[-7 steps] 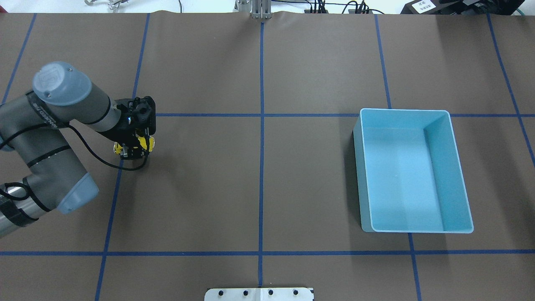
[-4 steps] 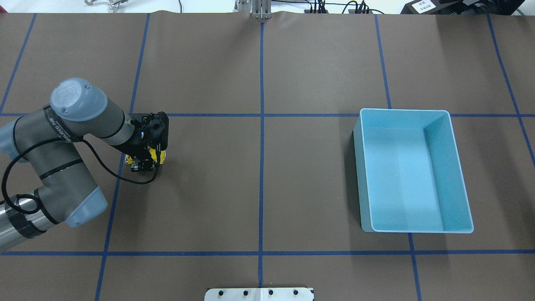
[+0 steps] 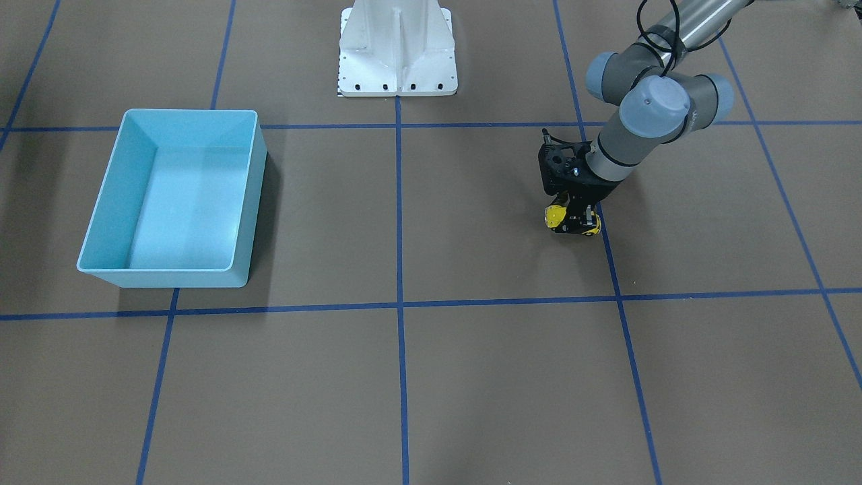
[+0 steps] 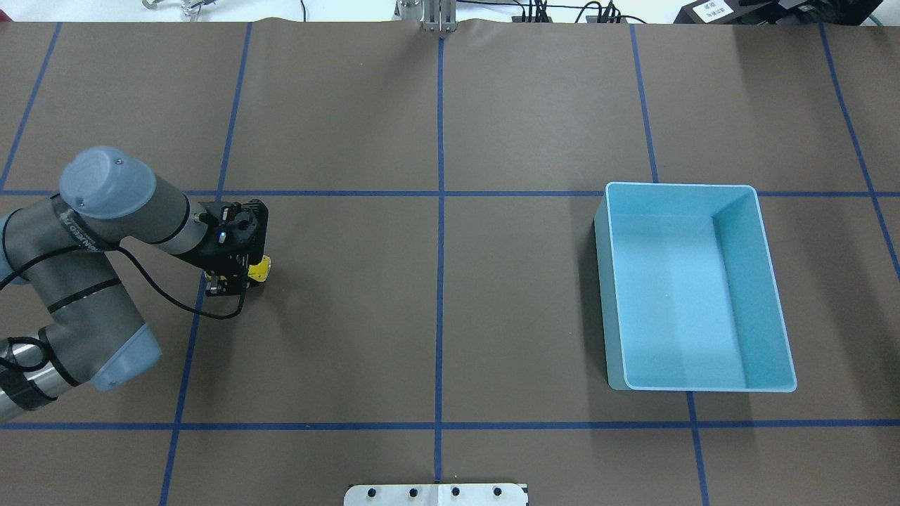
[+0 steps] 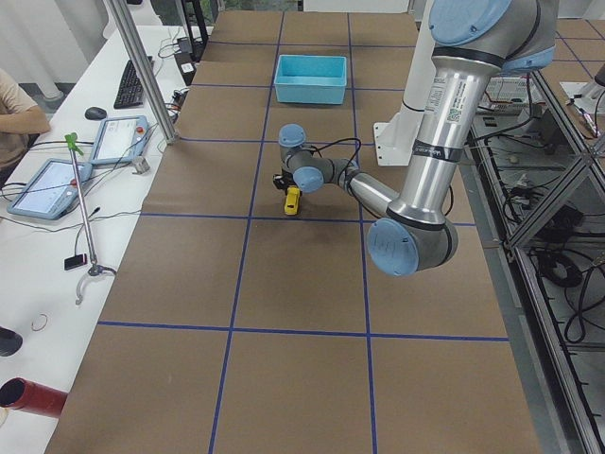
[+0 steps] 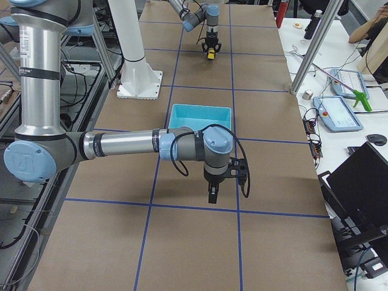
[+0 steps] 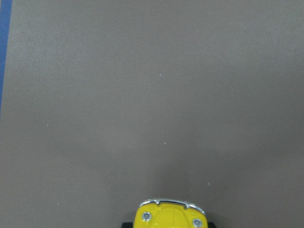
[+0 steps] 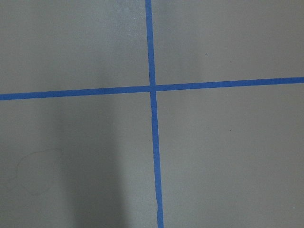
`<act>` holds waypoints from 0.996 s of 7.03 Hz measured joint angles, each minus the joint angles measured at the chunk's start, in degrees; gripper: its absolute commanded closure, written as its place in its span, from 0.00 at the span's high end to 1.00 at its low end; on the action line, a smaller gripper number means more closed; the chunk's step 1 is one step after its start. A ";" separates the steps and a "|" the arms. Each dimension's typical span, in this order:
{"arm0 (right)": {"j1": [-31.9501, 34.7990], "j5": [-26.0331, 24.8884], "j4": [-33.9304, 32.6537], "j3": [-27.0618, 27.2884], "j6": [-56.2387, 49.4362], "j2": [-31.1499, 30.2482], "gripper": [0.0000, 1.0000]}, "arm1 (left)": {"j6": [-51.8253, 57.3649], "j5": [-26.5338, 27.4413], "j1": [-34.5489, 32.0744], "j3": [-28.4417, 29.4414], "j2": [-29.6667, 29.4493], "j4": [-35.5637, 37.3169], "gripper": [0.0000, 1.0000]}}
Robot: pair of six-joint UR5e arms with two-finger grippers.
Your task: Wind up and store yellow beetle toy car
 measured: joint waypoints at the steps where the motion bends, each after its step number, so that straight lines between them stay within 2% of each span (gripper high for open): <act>1: 0.01 -0.01 0.02 0.01 -0.02 0.00 1.00 | 0.02 -0.22 -0.21 -0.13 1.00 -1.61 0.00; 7: 0.03 0.07 -0.05 -0.04 -0.02 0.00 1.00 | 1.08 -0.85 -0.63 -0.39 3.66 -5.74 0.00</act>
